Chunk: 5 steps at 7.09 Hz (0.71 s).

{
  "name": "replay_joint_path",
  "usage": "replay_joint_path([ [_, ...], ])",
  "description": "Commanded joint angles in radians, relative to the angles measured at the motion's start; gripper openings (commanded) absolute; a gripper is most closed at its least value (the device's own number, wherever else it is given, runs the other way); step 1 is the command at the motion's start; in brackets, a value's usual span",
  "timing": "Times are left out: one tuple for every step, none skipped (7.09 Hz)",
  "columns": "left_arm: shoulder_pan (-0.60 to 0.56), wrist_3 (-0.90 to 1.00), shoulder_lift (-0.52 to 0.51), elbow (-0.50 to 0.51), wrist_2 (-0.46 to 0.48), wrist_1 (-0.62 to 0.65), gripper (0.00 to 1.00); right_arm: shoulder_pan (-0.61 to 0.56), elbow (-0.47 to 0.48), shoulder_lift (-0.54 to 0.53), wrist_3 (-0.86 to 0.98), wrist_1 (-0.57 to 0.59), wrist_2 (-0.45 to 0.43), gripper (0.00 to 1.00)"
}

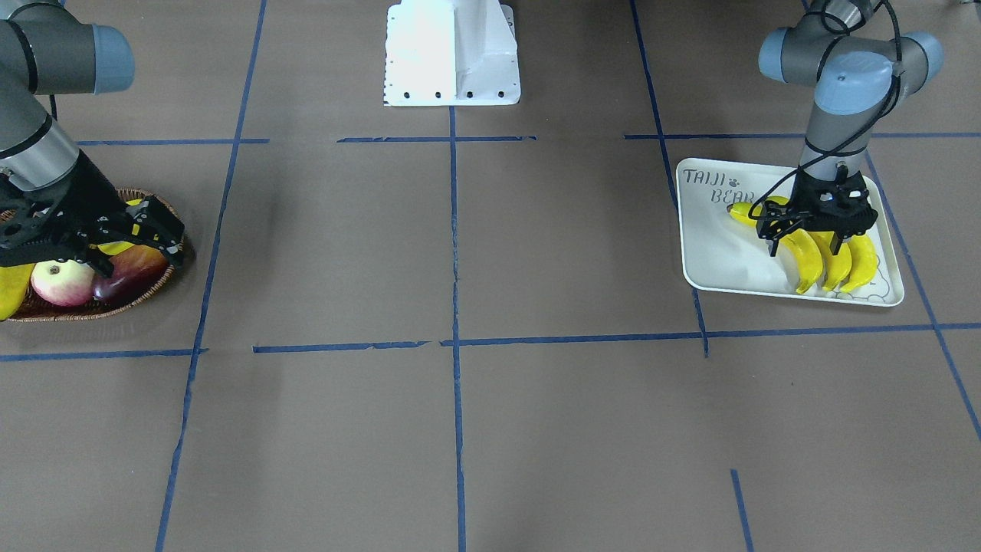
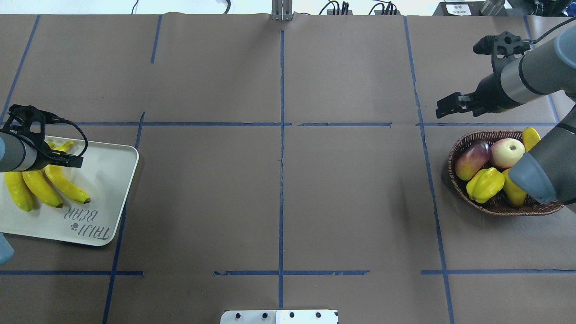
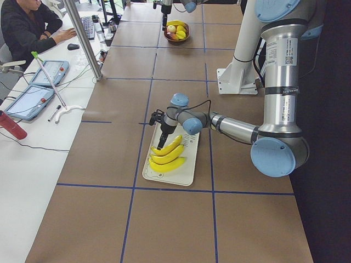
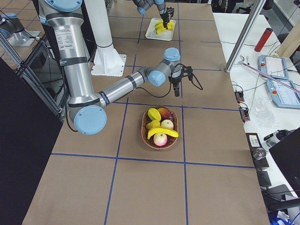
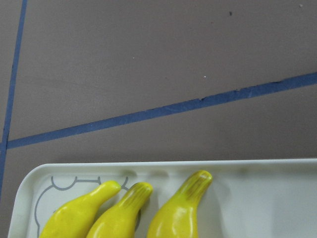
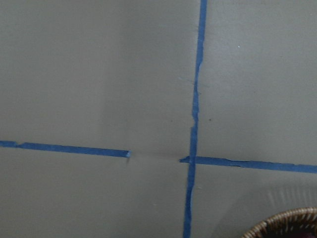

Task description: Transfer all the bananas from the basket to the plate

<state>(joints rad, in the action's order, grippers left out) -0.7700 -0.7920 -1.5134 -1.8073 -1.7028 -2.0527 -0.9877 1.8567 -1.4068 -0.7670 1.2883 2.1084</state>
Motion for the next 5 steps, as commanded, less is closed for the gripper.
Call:
replay_joint_path([
  [-0.006, 0.010, -0.007, -0.134, -0.070, 0.150, 1.00, -0.089, -0.019, -0.066, 0.235, 0.120, 0.046, 1.00],
  [-0.006, 0.010, -0.048, -0.195, -0.070, 0.261, 1.00, -0.141, -0.037, -0.061, 0.321, 0.213, 0.114, 1.00],
  [-0.006, 0.002, -0.094, -0.223, -0.070, 0.348, 1.00, -0.210, -0.132, -0.055, 0.389, 0.218, 0.204, 1.00],
  [-0.008, -0.003, -0.112, -0.225, -0.070, 0.367, 1.00, -0.235, -0.234, -0.031, 0.403, 0.214, 0.264, 1.00],
  [-0.008, -0.003, -0.113, -0.233, -0.070, 0.368, 1.00, -0.238, -0.322, 0.023, 0.405, 0.215, 0.268, 1.00],
])
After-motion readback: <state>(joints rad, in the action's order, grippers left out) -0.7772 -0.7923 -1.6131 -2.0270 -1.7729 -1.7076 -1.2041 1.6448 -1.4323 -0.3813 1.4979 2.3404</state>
